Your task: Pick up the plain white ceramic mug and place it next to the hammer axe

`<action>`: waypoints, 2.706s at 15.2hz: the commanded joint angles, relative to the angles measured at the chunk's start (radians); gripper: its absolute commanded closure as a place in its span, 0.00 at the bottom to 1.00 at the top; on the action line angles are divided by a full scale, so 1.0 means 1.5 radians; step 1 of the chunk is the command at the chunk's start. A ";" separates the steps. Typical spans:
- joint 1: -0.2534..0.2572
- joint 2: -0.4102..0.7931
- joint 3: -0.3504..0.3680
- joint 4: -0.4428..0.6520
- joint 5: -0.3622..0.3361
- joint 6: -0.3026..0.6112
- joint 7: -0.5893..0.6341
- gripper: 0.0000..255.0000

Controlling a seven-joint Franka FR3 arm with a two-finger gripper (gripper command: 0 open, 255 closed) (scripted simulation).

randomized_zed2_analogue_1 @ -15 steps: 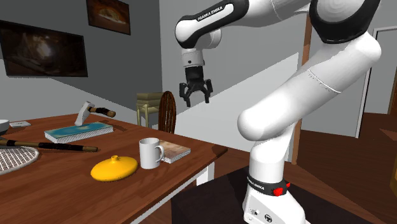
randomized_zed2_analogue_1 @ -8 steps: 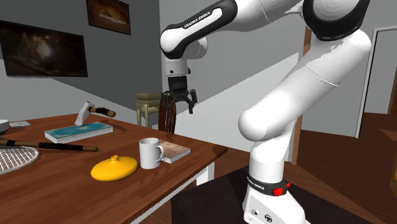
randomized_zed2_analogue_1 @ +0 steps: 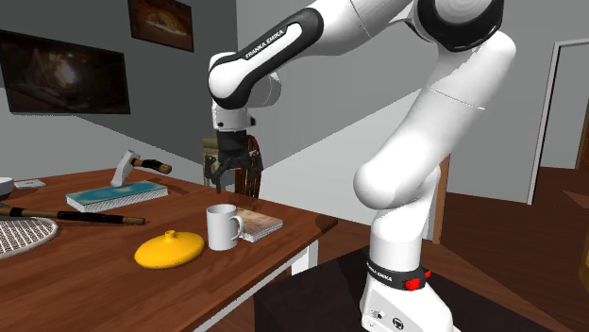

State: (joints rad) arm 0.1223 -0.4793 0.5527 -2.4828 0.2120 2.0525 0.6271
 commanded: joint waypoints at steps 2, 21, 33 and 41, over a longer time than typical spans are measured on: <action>-0.009 0.068 0.053 0.031 -0.013 0.054 0.060 0.00; -0.039 0.193 0.125 0.034 -0.082 0.178 0.154 0.00; -0.035 0.179 0.120 0.043 -0.072 0.159 0.145 1.00; -0.026 0.132 0.098 0.082 -0.046 0.080 0.120 1.00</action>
State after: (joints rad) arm 0.0835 -0.2754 0.7034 -2.3730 0.1418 2.1900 0.8101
